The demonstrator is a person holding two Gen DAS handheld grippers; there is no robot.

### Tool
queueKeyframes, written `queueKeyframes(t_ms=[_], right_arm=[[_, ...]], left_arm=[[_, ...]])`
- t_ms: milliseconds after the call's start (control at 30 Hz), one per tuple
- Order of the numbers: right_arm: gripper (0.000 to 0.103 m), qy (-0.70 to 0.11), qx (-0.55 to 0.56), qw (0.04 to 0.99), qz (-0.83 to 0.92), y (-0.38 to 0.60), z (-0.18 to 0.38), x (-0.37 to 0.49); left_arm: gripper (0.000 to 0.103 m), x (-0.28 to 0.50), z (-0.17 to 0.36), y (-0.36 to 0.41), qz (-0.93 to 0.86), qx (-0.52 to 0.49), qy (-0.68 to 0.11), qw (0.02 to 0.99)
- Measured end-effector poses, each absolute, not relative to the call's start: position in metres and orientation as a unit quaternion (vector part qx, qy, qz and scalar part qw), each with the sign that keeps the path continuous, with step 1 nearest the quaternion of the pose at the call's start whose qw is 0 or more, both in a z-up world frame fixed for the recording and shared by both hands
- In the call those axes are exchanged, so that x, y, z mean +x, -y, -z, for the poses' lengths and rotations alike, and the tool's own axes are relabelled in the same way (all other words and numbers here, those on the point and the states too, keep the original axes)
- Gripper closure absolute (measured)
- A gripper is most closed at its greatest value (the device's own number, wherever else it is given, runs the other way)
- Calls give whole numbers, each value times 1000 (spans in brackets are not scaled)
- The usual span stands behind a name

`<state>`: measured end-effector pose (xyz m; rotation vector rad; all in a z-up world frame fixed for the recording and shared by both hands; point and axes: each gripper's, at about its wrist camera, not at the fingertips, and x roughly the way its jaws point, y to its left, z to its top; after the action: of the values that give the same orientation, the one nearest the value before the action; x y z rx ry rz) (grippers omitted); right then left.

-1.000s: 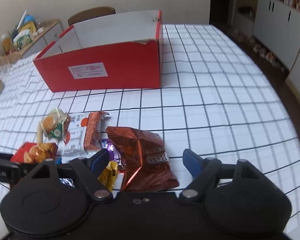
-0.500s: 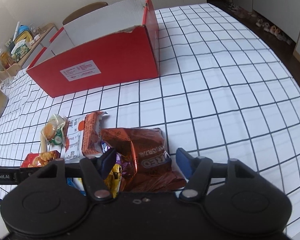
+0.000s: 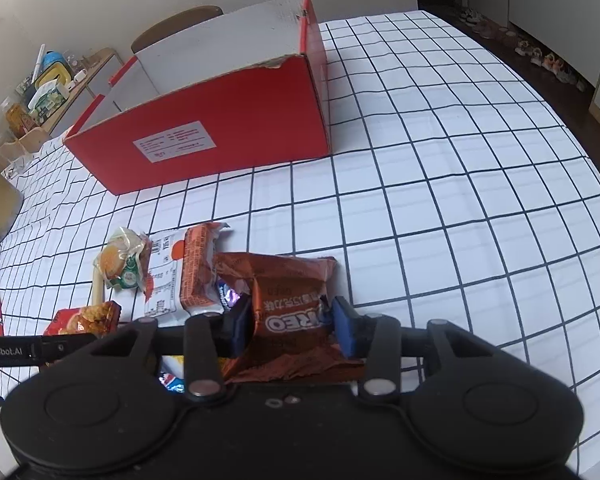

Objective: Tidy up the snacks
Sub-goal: 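Grasp the red chip bag with left tool while right tool grasps brown Oreo packet, then carry the red chip bag and Oreo packet into the red box with both tools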

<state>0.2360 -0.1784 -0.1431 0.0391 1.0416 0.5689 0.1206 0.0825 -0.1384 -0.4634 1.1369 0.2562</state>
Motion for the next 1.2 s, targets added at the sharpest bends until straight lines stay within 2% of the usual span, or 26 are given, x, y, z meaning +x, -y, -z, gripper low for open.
queueKeyframes(t_ms=[133,700,1200], right_arm=[[66,-480,18,834,-270,178,137,230],[66,-405,5,866,-294,177,78,211],[66,-353,1,876,-328,157,18,231]], left_arm=[[32,114,133,-88,-126,-224,-526,811],[35,102,79,-88,-129,-215,-474,844],[35,152,9,-79,-97,-180,-420,884]])
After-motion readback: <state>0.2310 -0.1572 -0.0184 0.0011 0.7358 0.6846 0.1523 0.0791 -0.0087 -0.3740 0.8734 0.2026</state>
